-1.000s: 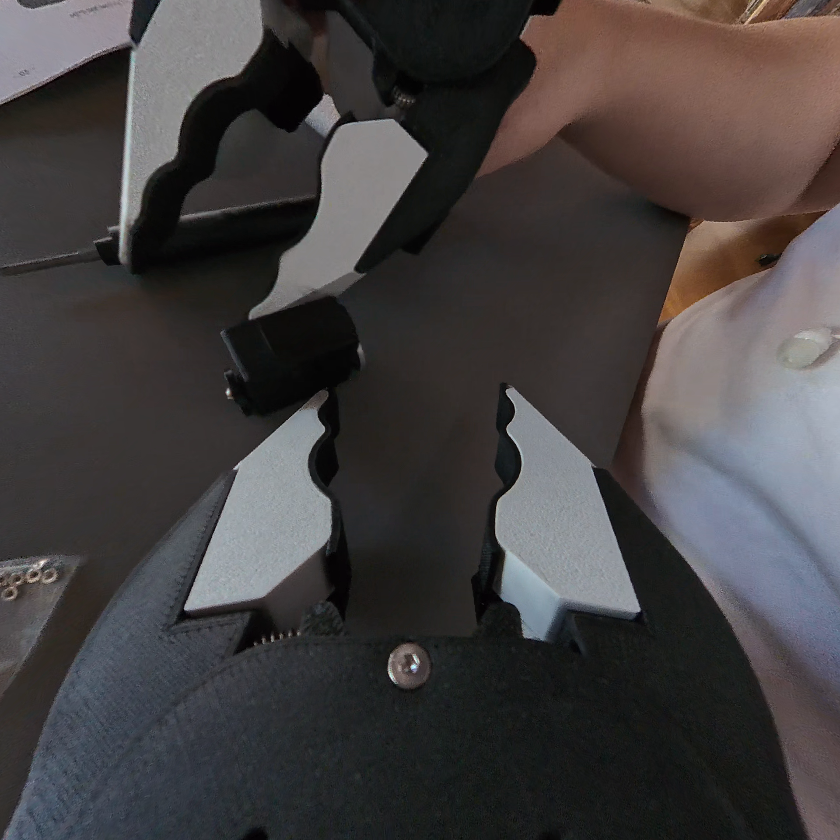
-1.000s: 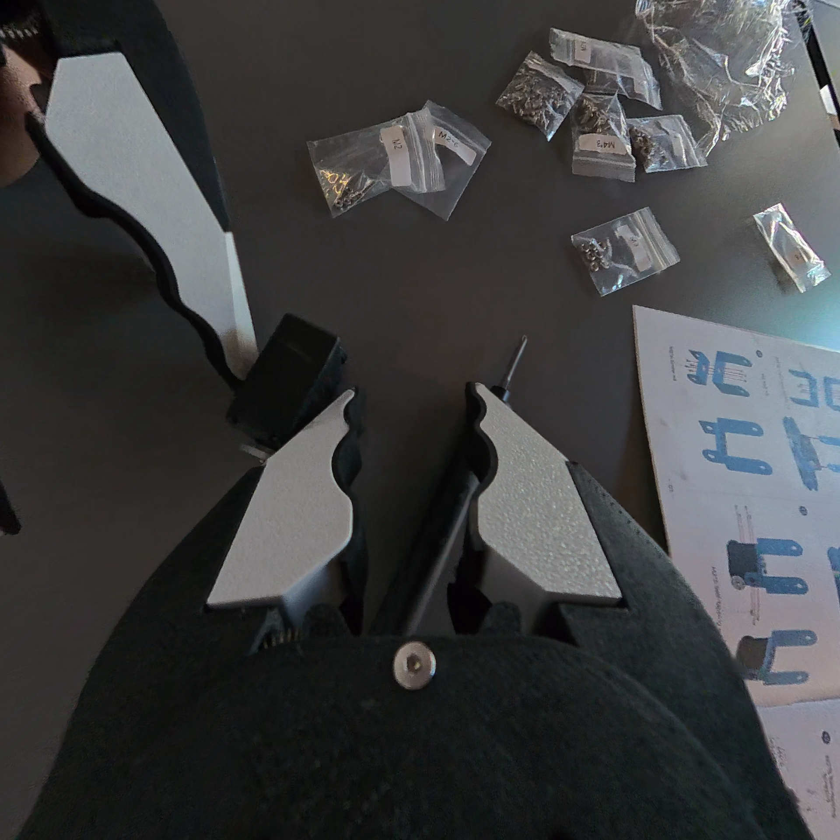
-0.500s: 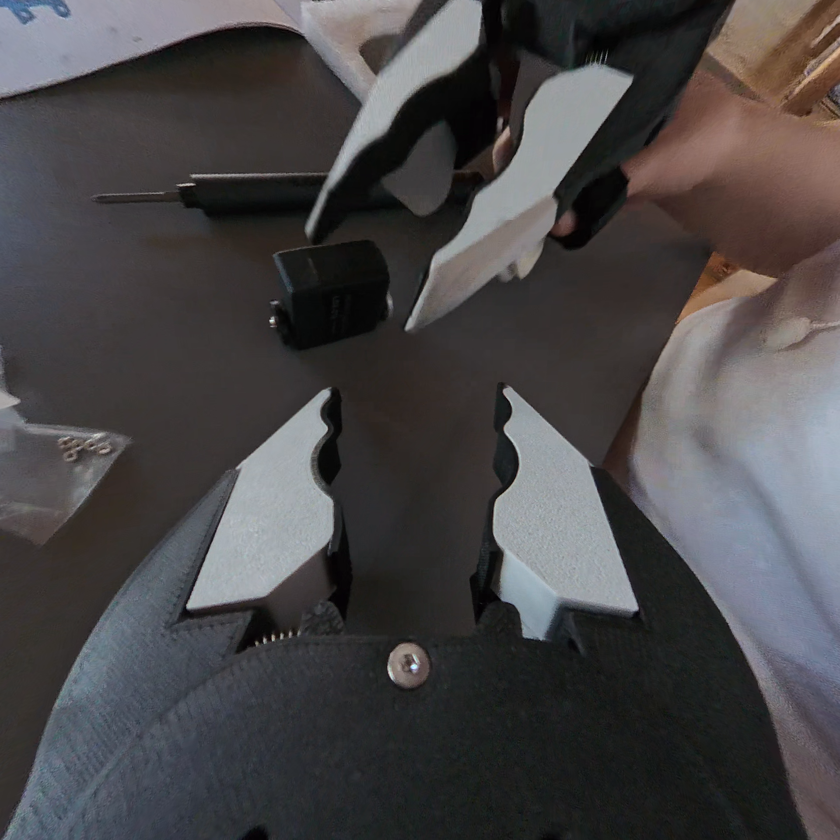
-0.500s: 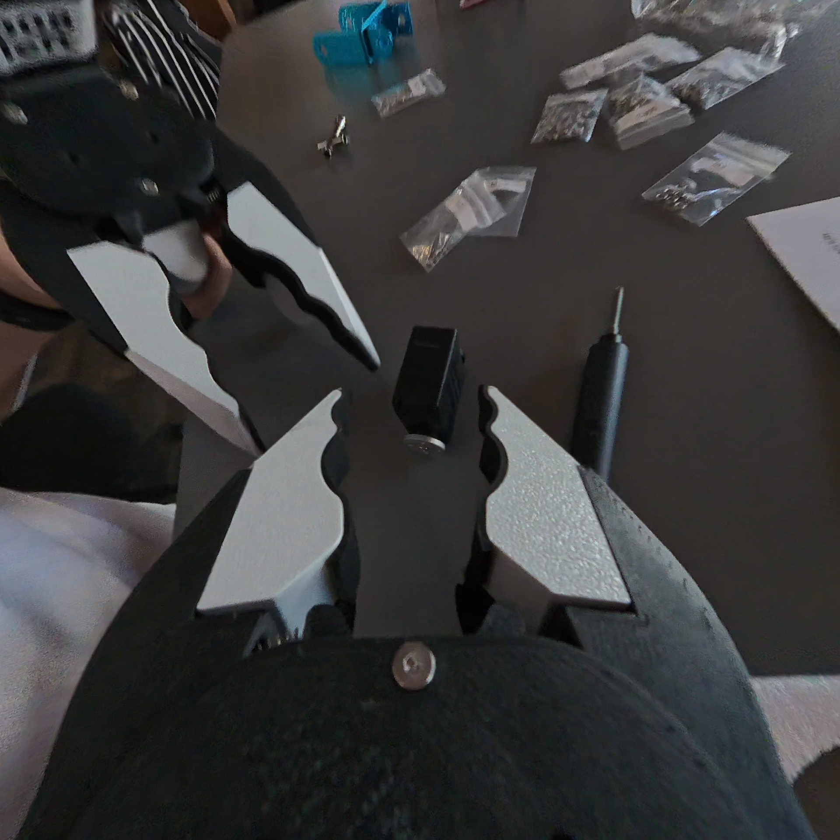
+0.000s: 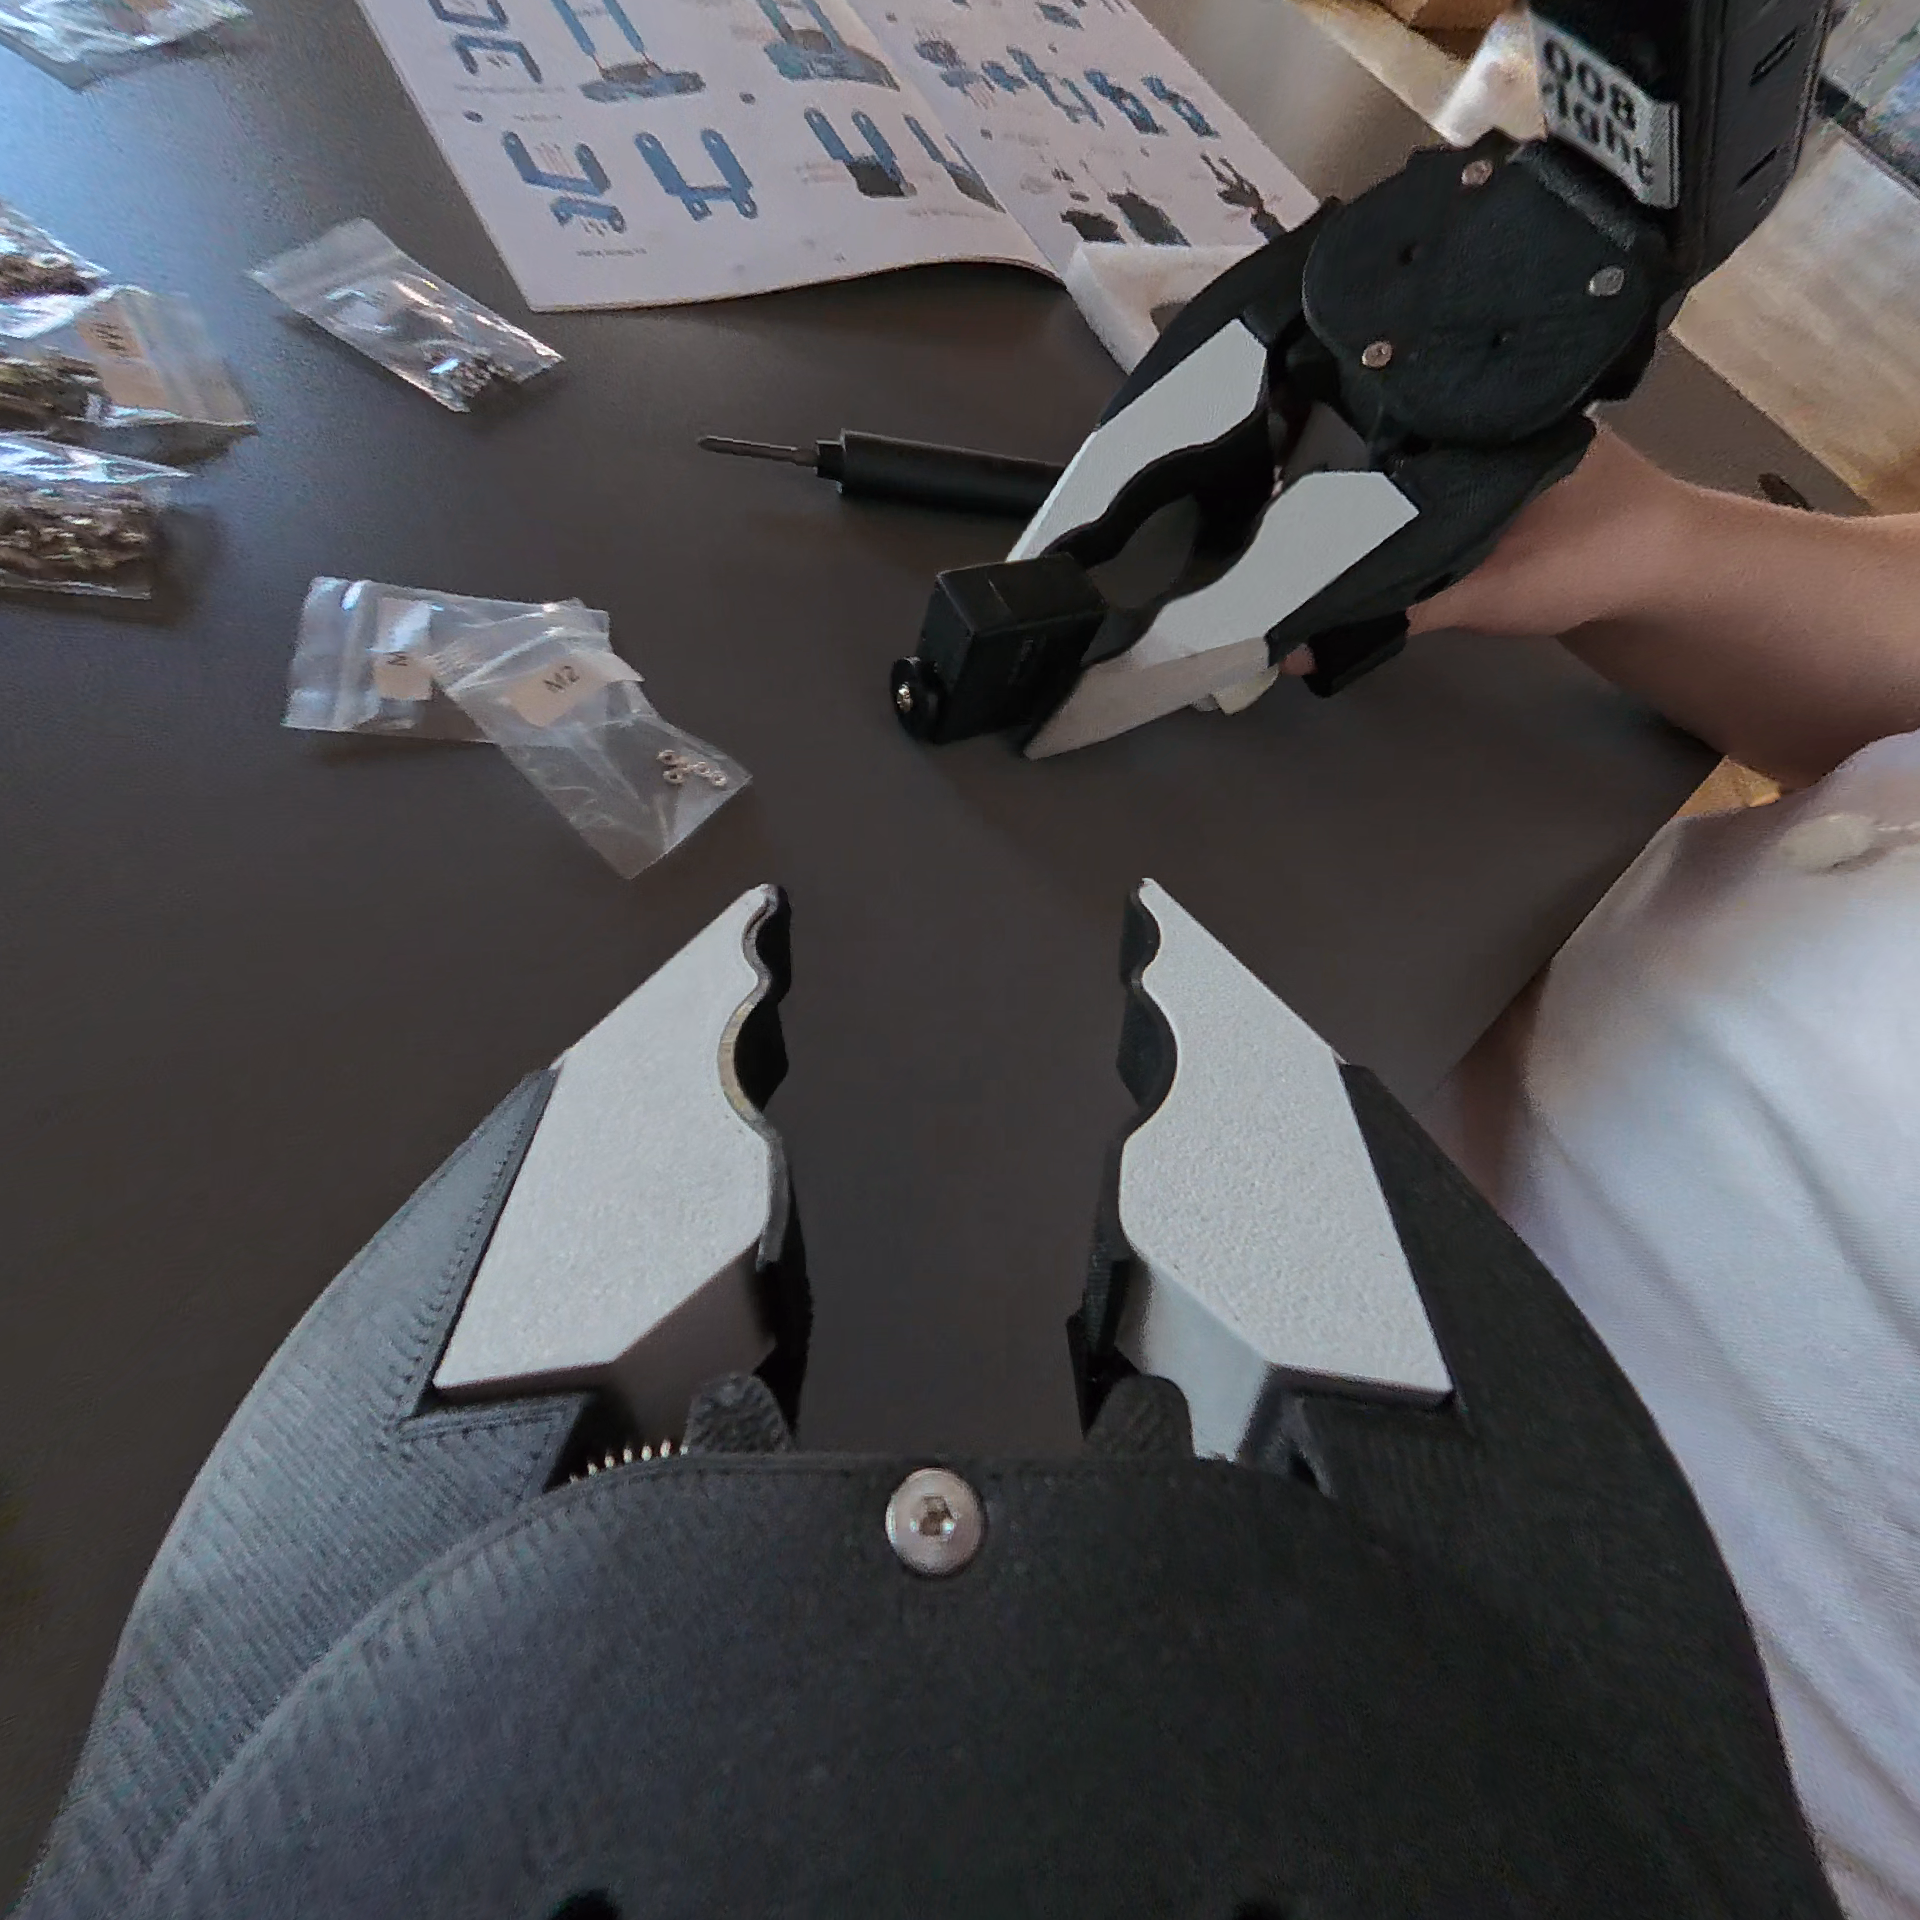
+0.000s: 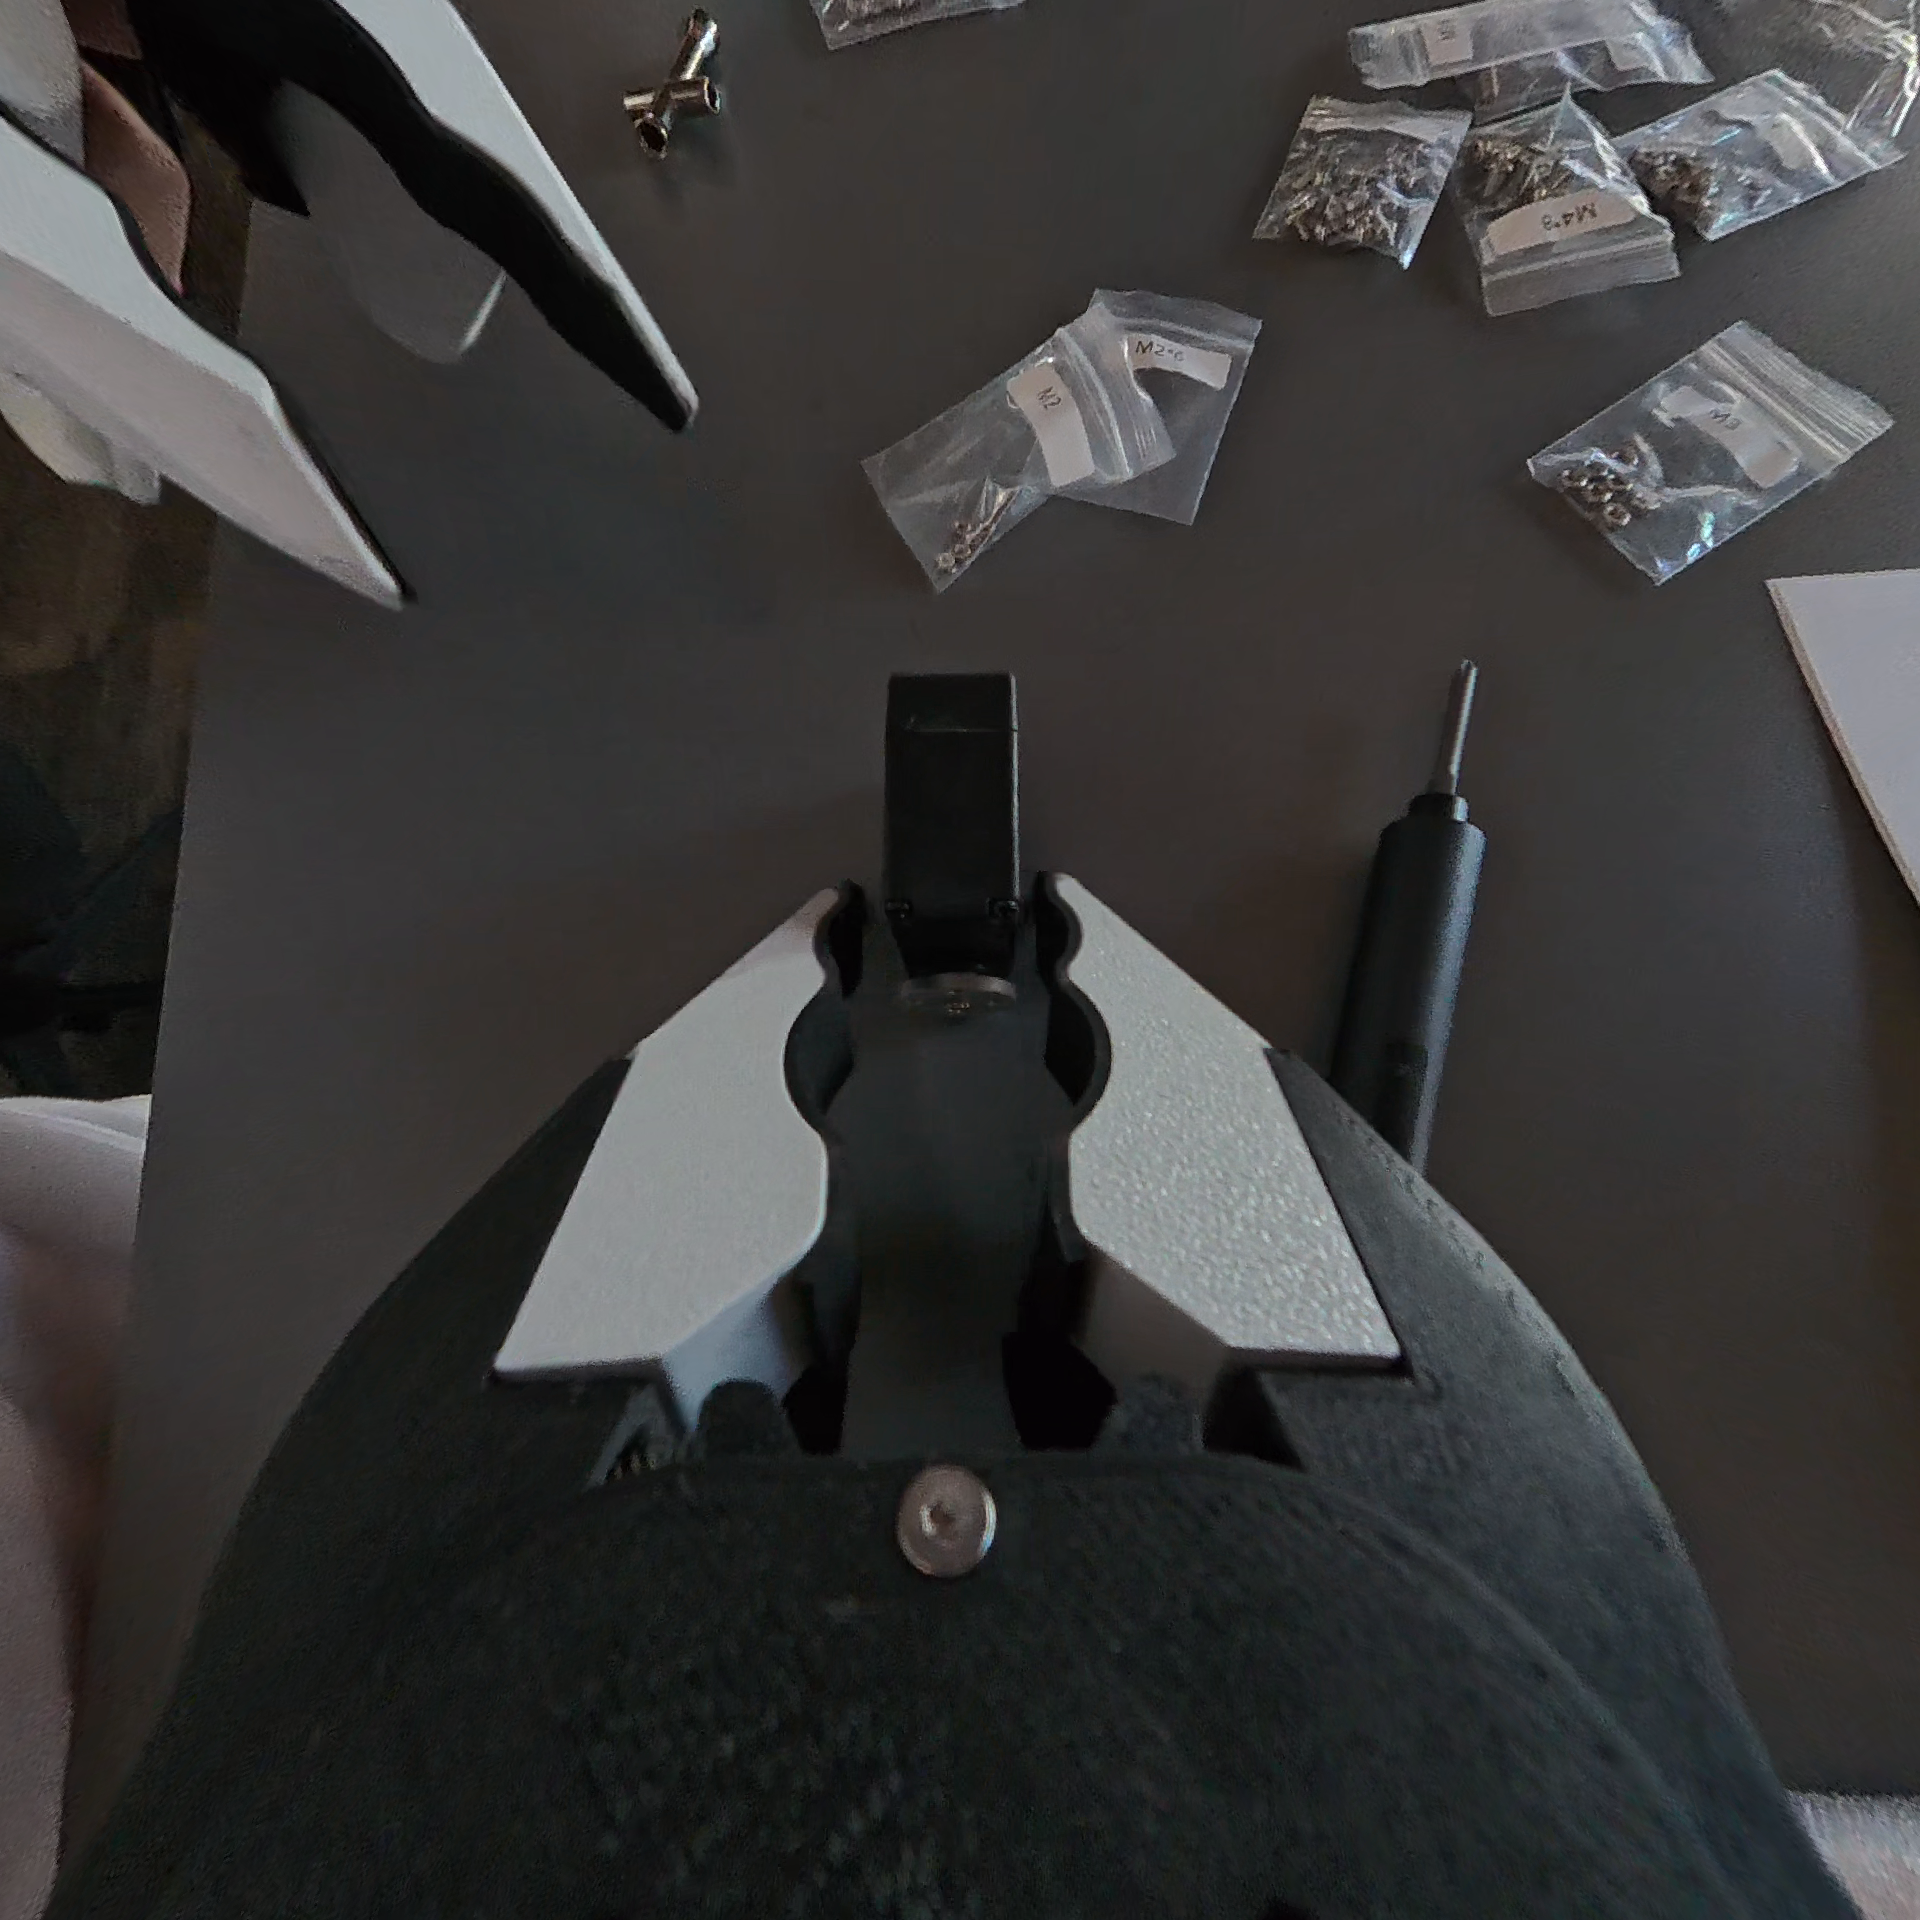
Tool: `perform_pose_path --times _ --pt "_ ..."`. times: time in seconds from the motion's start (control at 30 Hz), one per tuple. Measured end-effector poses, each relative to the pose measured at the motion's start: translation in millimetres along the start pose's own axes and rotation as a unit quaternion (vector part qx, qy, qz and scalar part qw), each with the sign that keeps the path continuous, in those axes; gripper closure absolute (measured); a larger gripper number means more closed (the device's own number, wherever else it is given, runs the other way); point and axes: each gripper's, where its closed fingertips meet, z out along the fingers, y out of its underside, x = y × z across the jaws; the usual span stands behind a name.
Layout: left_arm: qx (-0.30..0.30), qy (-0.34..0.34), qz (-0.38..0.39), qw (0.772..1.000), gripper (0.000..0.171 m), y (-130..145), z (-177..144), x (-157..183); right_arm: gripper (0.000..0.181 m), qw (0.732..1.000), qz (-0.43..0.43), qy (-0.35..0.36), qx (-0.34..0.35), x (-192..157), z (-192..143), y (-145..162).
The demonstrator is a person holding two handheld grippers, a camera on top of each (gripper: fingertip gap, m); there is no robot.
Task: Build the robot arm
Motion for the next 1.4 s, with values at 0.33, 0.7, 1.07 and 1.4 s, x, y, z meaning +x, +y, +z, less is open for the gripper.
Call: perform_pose_path --times 0.33,0.7,1.07,1.4 --pt "0.033 -0.099 -0.015 0.994 0.107 -9.1 -94.6 -79.8 0.125 0.993 -0.038 0.018 0.115 -3.9 -26.1 -30.6" --pt "-0.111 -0.158 0.111 0.975 0.092 1.2 -179.0 -257.3 0.120 0.959 -0.013 0.224 0.175 24.3 -60.2 -70.0" --pt "-0.203 -0.114 0.131 0.964 0.098 46.3 -168.9 -312.0 0.119 0.944 -0.014 0.307 0.123 13.3 -32.5 -84.2" --pt "-0.198 -0.088 0.119 0.969 0.107 36.0 -163.3 -294.6 0.121 0.950 -0.025 0.303 0.070 0.4 -16.8 -65.1"
